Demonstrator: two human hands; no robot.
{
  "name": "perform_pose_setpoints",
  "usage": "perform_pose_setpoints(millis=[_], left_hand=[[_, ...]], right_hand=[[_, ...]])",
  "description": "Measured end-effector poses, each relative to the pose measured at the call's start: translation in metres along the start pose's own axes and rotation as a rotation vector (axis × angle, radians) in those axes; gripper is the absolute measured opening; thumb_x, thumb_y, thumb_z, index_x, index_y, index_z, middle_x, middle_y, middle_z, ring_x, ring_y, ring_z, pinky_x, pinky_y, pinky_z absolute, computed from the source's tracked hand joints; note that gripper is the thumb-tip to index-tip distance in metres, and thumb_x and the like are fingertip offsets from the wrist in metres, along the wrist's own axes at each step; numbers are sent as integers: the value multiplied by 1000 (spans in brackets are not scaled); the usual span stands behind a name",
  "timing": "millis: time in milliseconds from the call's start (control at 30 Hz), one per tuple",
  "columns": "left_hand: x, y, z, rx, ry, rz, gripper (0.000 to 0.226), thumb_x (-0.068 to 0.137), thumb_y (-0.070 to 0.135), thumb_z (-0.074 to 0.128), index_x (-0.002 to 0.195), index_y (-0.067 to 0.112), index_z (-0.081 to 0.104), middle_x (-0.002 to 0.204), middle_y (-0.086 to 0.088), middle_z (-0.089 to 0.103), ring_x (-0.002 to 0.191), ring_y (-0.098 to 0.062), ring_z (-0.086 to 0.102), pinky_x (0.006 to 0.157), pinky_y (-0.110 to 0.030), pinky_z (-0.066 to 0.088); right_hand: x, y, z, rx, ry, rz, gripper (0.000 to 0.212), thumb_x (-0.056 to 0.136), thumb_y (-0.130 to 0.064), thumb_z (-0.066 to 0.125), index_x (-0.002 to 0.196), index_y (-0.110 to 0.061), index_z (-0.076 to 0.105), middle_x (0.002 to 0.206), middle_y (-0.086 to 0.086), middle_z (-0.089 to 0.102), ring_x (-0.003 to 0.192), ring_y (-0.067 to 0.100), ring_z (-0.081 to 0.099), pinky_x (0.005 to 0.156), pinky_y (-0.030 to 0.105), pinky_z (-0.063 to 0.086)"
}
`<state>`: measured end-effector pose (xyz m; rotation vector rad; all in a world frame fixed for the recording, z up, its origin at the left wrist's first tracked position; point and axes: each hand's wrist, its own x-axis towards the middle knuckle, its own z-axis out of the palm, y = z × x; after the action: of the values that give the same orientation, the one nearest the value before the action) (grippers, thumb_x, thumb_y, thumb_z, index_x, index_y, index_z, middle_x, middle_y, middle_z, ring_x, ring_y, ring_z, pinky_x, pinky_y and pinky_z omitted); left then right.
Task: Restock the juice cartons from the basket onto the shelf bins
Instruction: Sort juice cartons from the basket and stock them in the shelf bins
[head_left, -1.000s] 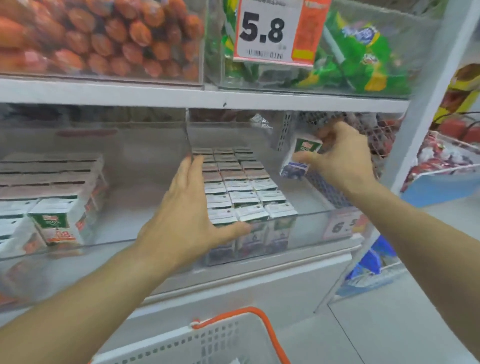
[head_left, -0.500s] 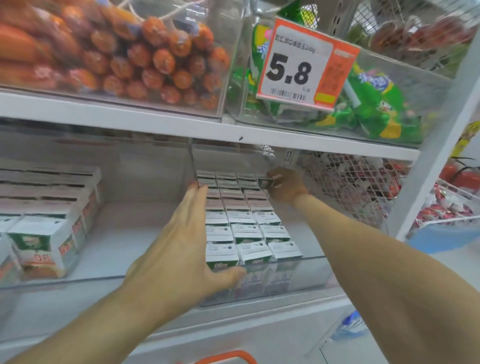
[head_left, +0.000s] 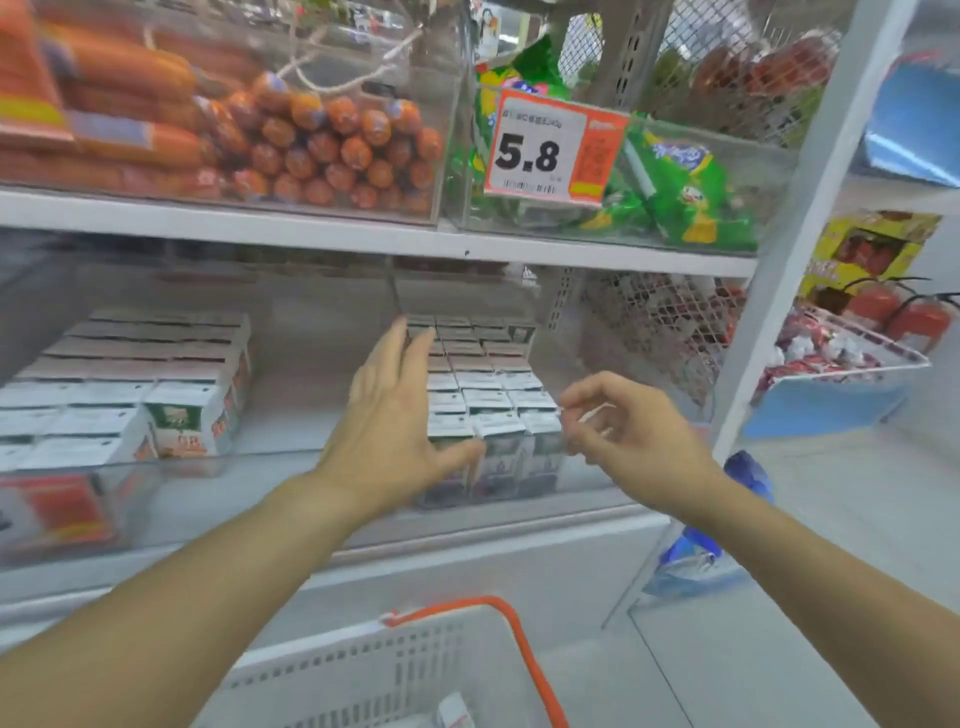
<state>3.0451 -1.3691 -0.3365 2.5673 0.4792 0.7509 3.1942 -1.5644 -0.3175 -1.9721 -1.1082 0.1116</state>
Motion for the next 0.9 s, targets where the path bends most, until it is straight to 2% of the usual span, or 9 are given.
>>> perform_pose_setpoints(millis=[67, 133, 167, 233, 333, 467, 567, 700, 900], left_hand=[[-24, 5, -1, -153, 222, 160, 64, 81, 33, 74, 134, 9, 48, 139, -11, 45, 131, -24, 42, 113, -35, 33], [-68, 7, 4, -372, 308, 177, 22, 84, 18, 64, 105, 13, 59, 96, 3, 62, 91, -13, 59, 84, -25, 47], [-91, 4, 12, -449, 232, 127, 13, 85, 17, 62, 97, 19, 58, 81, 6, 61, 76, -10, 58, 73, -21, 47], [-141, -14, 36, -485, -16, -12, 10, 85, 21, 59, 89, 29, 56, 77, 8, 61, 64, -11, 56, 64, -22, 47], [-217, -62, 77, -392, -357, -242, 7, 91, 26, 62, 92, 32, 58, 78, 12, 62, 65, -12, 58, 66, -33, 52], [-289, -109, 112, -375, -597, -484, 11, 93, 29, 64, 103, 28, 59, 90, 8, 62, 76, -15, 62, 71, -31, 54], [-312, -126, 136, -368, -657, -548, 24, 92, 35, 65, 114, 26, 58, 102, 9, 59, 84, -10, 61, 75, -27, 53], [-314, -137, 173, -382, -644, -577, 33, 93, 35, 64, 123, 21, 55, 114, 6, 54, 91, -9, 54, 82, -23, 45], [-302, -153, 229, -479, -630, -717, 48, 90, 33, 69, 131, 18, 50, 131, 2, 49, 112, -14, 53, 98, -32, 47]], right_hand=[[-36, -1, 17, 28, -108, 48, 16, 90, -10, 66, 96, -24, 66, 85, -6, 69, 71, 17, 70, 61, 26, 56], [-67, 6, 41, -10, -207, 99, 21, 89, -5, 64, 90, -26, 66, 81, -6, 69, 70, 15, 71, 58, 19, 52], [-80, 12, 55, -50, -248, 116, 26, 88, -2, 63, 86, -28, 65, 82, -7, 69, 70, 12, 70, 59, 16, 51], [-104, 29, 86, -108, -341, 176, 33, 86, 1, 61, 83, -32, 64, 88, -8, 69, 70, 8, 69, 60, 13, 49], [-134, 58, 132, -125, -499, 282, 23, 88, -5, 62, 89, -28, 65, 92, -9, 68, 74, 14, 69, 66, 18, 52], [-164, 96, 190, -216, -698, 389, 18, 87, -12, 69, 104, -17, 64, 103, 0, 61, 93, 24, 66, 90, 36, 53], [-180, 116, 224, -367, -791, 426, 36, 90, -20, 68, 124, -16, 58, 120, 4, 52, 103, 25, 61, 90, 29, 48], [-184, 136, 252, -628, -697, 378, 53, 90, -23, 60, 140, -29, 43, 141, 3, 37, 108, 27, 55, 87, 35, 51], [-162, 156, 283, -608, -681, 498, 69, 92, -21, 61, 150, -26, 23, 148, 12, 38, 116, 34, 59, 95, 43, 49]])
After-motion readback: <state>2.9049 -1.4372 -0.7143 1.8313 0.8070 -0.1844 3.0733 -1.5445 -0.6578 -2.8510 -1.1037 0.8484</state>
